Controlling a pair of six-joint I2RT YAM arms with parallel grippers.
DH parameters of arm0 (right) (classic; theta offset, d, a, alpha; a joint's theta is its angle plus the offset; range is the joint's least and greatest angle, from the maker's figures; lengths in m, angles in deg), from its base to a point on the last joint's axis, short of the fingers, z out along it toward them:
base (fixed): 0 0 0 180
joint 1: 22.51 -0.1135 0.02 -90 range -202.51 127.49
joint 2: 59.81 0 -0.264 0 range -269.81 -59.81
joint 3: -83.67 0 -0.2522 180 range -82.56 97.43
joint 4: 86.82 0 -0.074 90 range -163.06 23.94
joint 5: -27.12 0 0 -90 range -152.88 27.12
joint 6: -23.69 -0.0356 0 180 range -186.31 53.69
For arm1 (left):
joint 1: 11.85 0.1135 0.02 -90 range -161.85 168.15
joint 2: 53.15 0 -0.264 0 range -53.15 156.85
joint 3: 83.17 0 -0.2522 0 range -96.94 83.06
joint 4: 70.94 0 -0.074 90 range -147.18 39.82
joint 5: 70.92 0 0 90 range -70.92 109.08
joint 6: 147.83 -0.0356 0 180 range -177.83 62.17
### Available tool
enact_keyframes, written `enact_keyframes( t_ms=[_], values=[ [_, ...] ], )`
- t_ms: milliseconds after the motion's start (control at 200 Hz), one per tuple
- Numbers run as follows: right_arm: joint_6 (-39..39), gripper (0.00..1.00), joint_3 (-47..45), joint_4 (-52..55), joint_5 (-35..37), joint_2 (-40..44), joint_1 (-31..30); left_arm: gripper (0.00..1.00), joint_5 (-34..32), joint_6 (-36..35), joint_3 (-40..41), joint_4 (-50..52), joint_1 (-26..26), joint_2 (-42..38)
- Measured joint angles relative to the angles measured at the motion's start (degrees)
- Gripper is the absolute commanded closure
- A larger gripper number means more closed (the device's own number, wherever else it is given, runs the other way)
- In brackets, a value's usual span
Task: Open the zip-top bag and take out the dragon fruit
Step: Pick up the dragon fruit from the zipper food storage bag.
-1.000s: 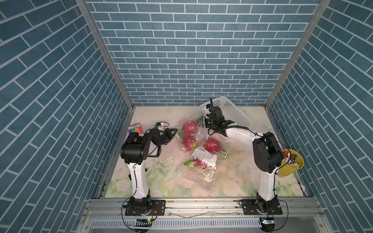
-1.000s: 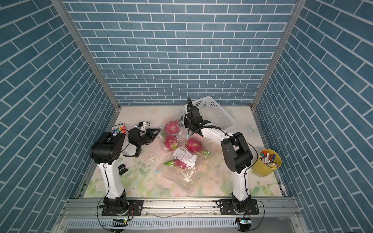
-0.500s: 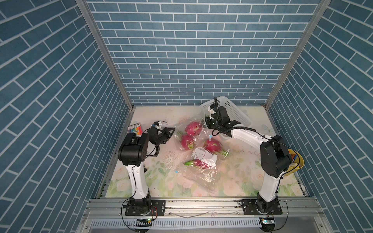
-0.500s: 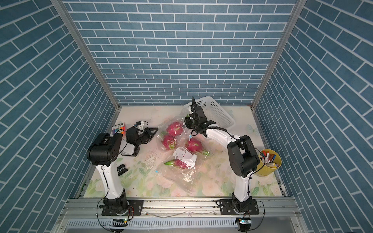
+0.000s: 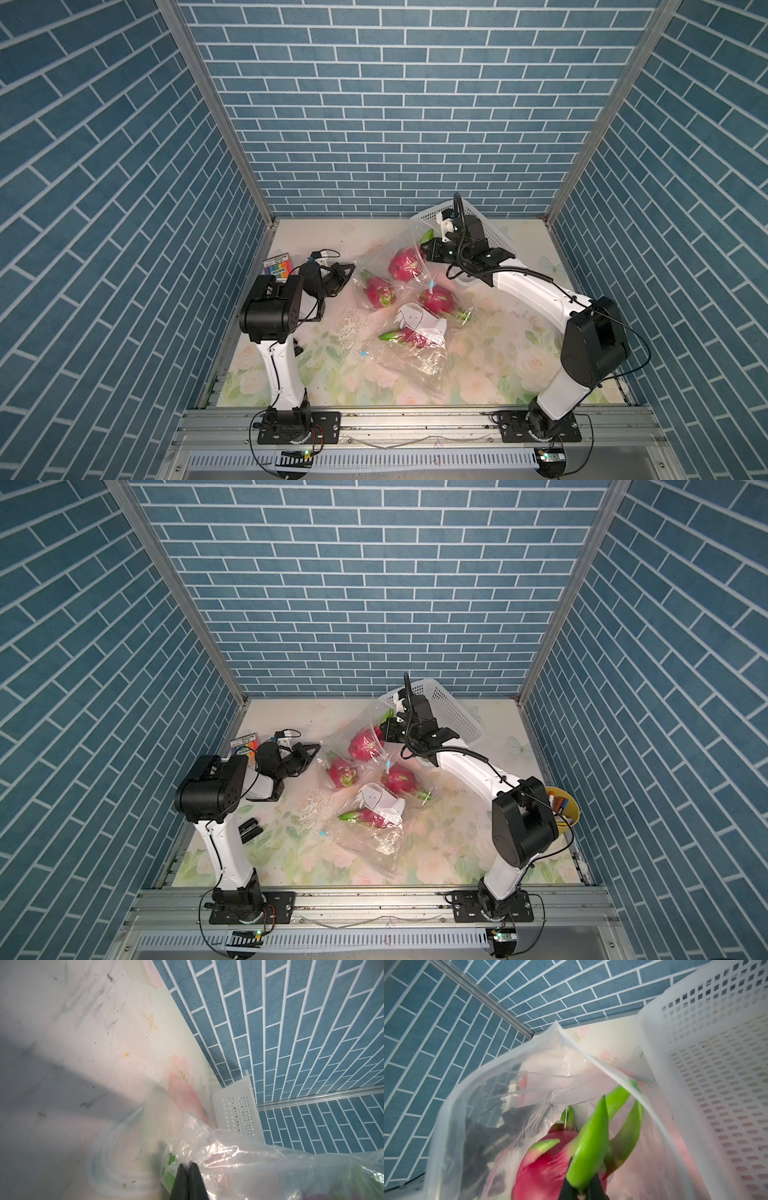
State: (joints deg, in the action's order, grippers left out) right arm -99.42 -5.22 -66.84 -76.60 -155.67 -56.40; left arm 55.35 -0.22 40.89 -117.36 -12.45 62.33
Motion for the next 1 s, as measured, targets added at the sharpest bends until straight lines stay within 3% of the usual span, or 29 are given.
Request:
enact_keyframes(
  t_ms=[395, 785, 1000],
  values=[
    [2.14, 1.0, 0.13, 2.73, 2.78, 5.79, 1.01, 1.0, -0.33, -0.74, 0.0, 1.18, 0.09, -0.11],
    [3.19, 1.0, 0.96, 2.01, 0.48, 7.3, 1.22, 1.0, -0.46, -1.11, 0.0, 2.45, 0.22, -0.11],
    [5.88, 1.0, 2.38, 3.3, 5.44, 11.06, 1.51, 1.0, -0.37, -1.46, 0.0, 2.51, 0.22, -0.11]
  ],
)
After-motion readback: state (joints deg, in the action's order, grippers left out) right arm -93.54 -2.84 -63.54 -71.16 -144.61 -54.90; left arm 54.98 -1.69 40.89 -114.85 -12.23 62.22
